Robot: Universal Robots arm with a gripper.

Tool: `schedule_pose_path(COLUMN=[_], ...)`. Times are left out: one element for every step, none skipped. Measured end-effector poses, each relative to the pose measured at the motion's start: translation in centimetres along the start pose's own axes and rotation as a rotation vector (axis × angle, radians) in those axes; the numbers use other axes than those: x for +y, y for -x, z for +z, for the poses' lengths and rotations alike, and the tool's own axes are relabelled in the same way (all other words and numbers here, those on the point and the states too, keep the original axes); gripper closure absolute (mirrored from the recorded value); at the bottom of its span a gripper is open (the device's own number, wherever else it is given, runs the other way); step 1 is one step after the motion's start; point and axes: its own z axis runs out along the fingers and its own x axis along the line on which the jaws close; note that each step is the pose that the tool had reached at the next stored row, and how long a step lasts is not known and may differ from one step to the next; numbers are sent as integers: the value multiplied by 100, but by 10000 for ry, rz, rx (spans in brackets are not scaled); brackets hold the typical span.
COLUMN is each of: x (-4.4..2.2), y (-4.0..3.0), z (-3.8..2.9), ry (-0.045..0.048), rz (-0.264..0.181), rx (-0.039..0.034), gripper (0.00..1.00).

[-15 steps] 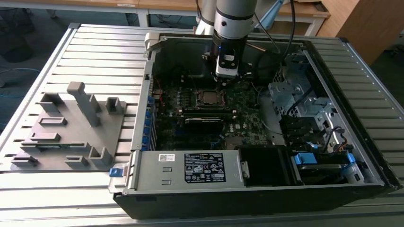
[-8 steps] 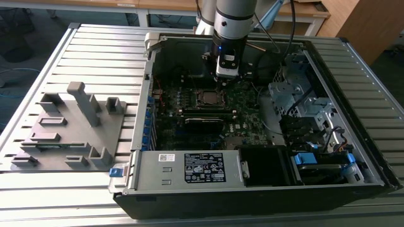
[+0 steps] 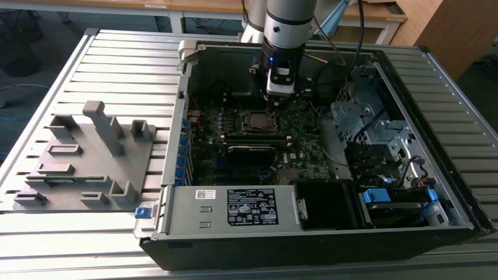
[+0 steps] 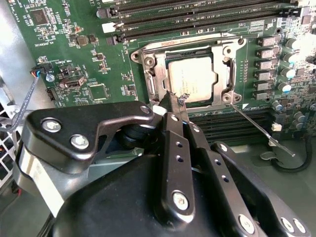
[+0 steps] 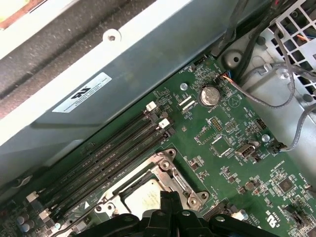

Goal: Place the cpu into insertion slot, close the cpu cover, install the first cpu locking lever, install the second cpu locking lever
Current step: 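Close the cpu cover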

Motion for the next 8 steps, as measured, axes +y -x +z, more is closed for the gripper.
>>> schedule_pose_path(x=[0,0,0,0,0,0,0,0], y=[0,0,0,0,0,0,0,0], z=[0,0,0,0,0,0,0,0], ry=[0,0,0,0,0,0,1,2], rz=[-23,-68,-128,-209,-294,-383,-462,-508], rx=[1,2,3,5,6,8,10,11], gripper=[90,90,90,90,90,90,90,90])
